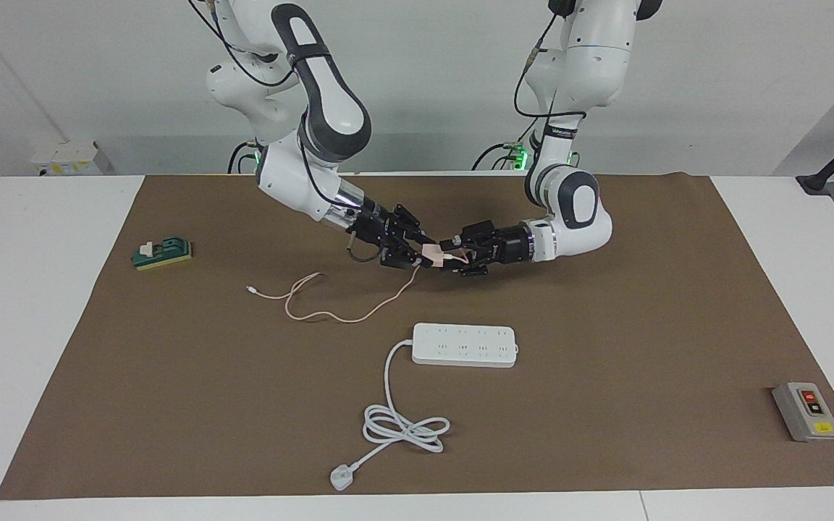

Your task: Plug charger into power strip

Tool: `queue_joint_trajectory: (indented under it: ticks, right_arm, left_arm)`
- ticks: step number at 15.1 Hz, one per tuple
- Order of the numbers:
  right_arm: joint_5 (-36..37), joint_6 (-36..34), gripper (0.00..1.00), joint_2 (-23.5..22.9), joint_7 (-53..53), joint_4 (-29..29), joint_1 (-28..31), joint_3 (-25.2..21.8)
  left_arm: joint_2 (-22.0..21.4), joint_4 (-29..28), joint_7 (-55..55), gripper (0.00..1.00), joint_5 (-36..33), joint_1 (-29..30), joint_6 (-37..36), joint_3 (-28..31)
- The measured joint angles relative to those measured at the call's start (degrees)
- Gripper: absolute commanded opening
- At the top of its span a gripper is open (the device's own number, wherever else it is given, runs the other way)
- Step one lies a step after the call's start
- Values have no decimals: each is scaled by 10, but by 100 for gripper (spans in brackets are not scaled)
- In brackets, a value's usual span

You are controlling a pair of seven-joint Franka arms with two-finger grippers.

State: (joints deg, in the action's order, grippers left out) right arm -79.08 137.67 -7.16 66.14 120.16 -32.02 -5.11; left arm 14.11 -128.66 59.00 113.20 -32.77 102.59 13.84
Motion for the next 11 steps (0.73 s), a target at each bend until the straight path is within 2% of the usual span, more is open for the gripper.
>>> queue_joint_trajectory:
  ticks: [4,11]
  right_arm:
    - [0,0,0,0,0,0,0,0]
    - [0,0,0,0,0,0,0,0]
  left_arm:
    - [-1,0,0,69,0,0,0,0]
    - [-5,0,0,68,0,-10,2,-1]
